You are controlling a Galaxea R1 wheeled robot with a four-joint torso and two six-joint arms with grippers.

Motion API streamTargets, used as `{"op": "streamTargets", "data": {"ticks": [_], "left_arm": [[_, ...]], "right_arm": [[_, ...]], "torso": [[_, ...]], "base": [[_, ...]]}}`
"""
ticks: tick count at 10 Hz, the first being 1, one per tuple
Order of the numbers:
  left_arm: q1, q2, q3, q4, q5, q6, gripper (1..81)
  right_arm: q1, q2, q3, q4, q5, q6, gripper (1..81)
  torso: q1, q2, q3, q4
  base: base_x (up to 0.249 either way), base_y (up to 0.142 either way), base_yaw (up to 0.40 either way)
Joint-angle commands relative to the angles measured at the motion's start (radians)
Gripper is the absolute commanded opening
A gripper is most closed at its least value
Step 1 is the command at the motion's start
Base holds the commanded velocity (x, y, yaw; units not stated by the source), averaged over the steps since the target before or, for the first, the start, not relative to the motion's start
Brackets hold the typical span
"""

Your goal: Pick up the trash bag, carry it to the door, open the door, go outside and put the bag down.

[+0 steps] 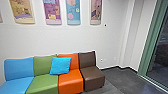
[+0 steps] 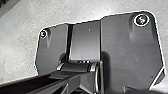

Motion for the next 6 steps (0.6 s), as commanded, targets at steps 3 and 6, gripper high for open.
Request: {"op": "streamTargets", "data": {"ticks": [3,6], "left_arm": [[-0.056,0.006,0.005,-0.002,0.053,0.004,81.1],[-0.056,0.006,0.005,-0.002,0.054,0.002,81.1]], "right_arm": [[0.057,0.003,0.01,0.002,-0.049,-0.004,81.1],[0.06,0.004,0.008,0.002,-0.049,-0.004,81.1]], "torso": [[0.0,0.0,0.0,0.0],[0.0,0.0,0.0,0.0]], "base": [[0.132,0.0,0.0],[0.132,0.0,0.0]]}}
